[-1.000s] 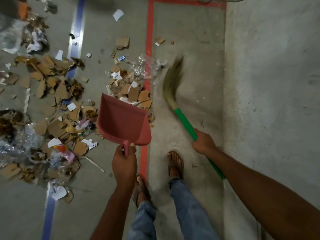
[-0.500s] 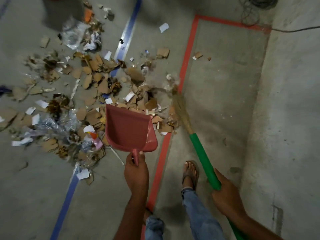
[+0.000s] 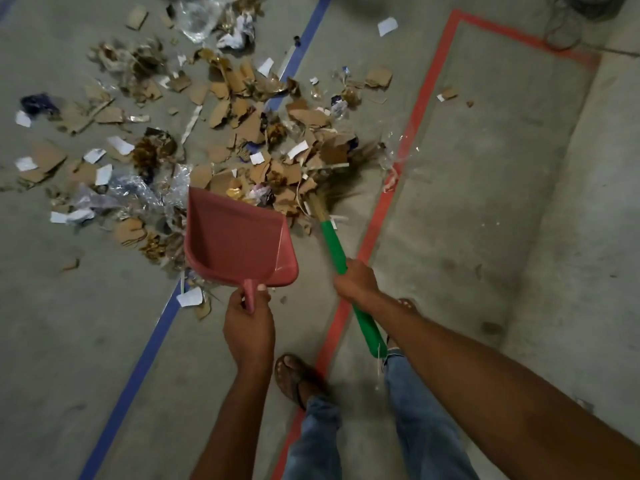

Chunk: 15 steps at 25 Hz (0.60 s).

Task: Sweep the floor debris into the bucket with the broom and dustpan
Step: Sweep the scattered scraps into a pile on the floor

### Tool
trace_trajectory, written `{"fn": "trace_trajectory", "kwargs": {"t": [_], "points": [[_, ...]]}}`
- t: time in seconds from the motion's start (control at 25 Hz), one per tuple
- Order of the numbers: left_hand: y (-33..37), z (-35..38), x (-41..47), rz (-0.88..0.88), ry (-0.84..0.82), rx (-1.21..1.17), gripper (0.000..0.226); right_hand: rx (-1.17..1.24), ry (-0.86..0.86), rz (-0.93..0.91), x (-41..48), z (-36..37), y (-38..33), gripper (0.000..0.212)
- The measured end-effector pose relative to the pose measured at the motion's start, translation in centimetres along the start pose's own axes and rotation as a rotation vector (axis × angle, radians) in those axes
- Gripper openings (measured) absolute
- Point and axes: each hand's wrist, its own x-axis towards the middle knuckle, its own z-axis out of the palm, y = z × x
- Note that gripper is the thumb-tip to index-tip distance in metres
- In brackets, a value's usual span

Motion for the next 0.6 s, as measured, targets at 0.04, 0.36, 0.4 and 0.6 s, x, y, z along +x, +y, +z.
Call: {"fn": "trace_trajectory", "kwargs": {"t": [0.04,0.36,0.4,0.6], "points": [[0.0,-1.1,0.8,0.002,0.009,-0.007,0.042,-0.007,0.011,-0.045,0.9,0.3,-1.9,0.050],[3.7,-5.1,4.3,-0.001,-0.026,-0.051,0.035,0.138,0.164,-0.229,-6.5,-4.6,-6.5,0.031],[4.0,-5.2,4.2,-0.003,-0.029,-0.057,0.035,0.091,0.204,-0.237,-7.3,-5.5,-4.8,0.036],[5.0,-3.5,2.4,-0.017,-0.056,-0.075,0.049,0.026,0.347,-0.086,-10.4,-10.8,6.5,0.072]]}}
